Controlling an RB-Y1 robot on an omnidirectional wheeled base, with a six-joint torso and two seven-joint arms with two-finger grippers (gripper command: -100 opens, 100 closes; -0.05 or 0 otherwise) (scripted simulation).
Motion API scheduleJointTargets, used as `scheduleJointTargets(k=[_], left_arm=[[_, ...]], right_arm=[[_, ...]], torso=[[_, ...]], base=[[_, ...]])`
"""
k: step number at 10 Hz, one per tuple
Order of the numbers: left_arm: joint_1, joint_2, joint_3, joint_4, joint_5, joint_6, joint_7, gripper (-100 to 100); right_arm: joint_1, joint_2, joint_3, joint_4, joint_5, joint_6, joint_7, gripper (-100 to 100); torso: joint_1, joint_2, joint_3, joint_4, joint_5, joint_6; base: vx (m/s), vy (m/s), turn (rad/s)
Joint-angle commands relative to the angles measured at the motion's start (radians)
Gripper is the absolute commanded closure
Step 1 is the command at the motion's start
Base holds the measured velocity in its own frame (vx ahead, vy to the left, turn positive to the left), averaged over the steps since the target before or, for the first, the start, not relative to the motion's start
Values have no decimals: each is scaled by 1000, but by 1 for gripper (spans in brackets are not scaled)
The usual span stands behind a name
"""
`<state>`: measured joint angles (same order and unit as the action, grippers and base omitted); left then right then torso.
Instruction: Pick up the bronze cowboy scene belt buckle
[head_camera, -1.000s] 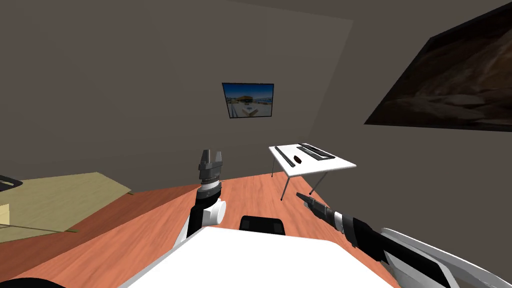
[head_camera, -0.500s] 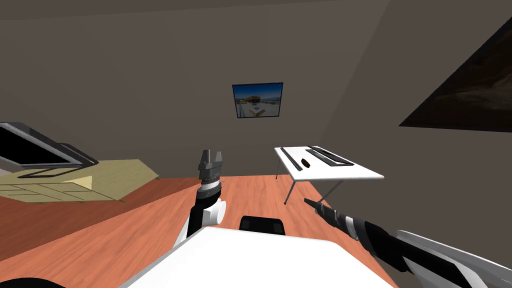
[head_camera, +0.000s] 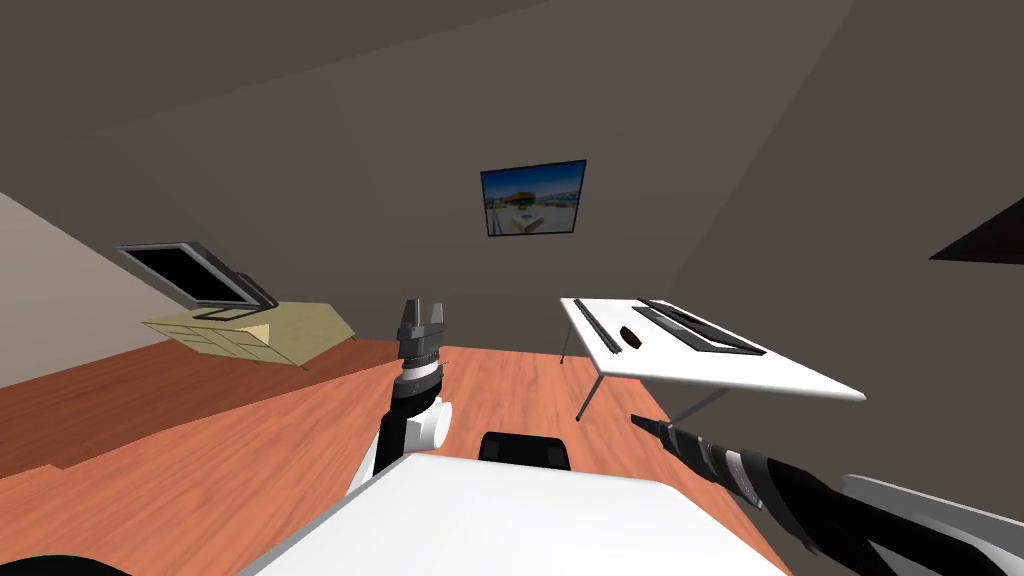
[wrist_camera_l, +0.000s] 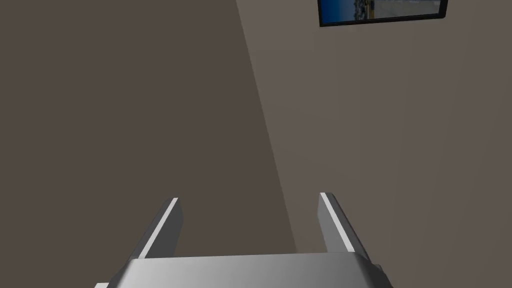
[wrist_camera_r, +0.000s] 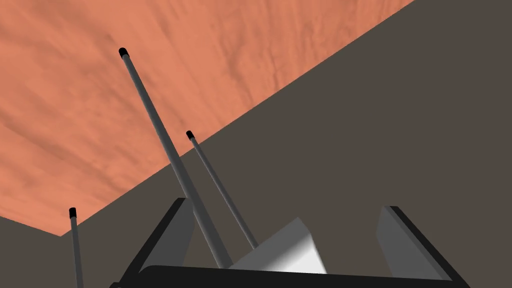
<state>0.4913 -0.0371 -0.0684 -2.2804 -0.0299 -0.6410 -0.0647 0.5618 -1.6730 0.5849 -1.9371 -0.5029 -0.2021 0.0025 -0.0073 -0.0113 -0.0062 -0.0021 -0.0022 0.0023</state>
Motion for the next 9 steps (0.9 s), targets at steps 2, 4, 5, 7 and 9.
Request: scheduleJointTargets(k=[2,4,5,7,9], left_arm=[[0,0,0,0,0,0,0,0],[0,0,0,0,0,0,0,0],[0,0,0,0,0,0,0,0],[0,0,0,0,0,0,0,0],[0,0,0,0,0,0,0,0]], right_arm=[[8,-70,31,31,-11,-12,-7,-100],[23,-125,46,49,-22,-14,-5,-100],[23,-139,46,49,-22,-14,-5,-100],[38,-189,61,65,-30,-16,-4,-100],[52,-235,74,81,-38,-19,-3,-100]], torso=[[2,1,0,0,0,1],[1,-1,0,0,0,0],[-1,-2,-1,0,0,-1],[-1,-2,-1,-1,0,-1],[0,-4,-2,-1,0,-1]], base=[[27,-22,137],[48,-54,237],[51,-73,139],[55,-54,200],[81,-57,191]])
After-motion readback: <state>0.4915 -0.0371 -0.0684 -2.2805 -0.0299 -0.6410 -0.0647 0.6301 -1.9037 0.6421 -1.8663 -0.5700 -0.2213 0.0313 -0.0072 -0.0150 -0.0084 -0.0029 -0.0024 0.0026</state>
